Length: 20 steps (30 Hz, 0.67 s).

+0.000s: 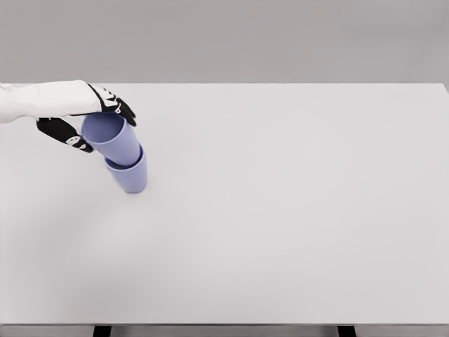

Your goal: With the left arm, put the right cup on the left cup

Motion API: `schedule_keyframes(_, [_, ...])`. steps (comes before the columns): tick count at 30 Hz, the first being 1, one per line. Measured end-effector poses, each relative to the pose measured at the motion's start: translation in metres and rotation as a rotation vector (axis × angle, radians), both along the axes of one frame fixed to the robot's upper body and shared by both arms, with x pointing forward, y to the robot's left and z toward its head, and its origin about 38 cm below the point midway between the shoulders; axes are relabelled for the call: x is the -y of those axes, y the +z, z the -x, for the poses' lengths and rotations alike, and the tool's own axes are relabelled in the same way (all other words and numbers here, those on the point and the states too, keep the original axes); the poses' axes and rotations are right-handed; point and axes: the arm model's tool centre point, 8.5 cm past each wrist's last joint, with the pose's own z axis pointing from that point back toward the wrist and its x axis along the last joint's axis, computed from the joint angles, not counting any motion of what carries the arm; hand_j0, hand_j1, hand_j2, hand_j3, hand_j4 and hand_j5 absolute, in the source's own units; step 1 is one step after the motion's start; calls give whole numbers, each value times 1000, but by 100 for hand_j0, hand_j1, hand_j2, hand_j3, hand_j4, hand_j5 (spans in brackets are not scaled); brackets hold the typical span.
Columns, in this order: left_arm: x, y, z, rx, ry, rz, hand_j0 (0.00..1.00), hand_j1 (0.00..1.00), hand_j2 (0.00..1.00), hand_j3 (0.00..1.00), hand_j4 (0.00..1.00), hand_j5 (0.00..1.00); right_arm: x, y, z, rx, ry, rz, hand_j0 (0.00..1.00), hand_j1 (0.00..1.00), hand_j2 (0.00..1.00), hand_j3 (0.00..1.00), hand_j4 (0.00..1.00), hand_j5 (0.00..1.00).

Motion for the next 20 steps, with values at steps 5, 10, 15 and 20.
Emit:
schedule_keyframes(5, [-1,-1,0,2,3,-4,100,100,100,100,100,100,0,0,0,0,0,0,100,100,100,100,100,100])
schedule_keyframes(10, [-6,6,0,14,15,2,100,100,100,100,100,100,0,0,0,0,0,0,100,100,100,100,100,100])
schedule_keyframes(15, [-17,43,13,61,20,71,100,100,100,100,100,100,0,0,0,0,0,0,100,100,100,100,100,100])
schedule_keyframes(20, [-1,37,34,8,-46,144,100,100,100,100,100,100,0,0,0,0,0,0,100,100,100,100,100,100])
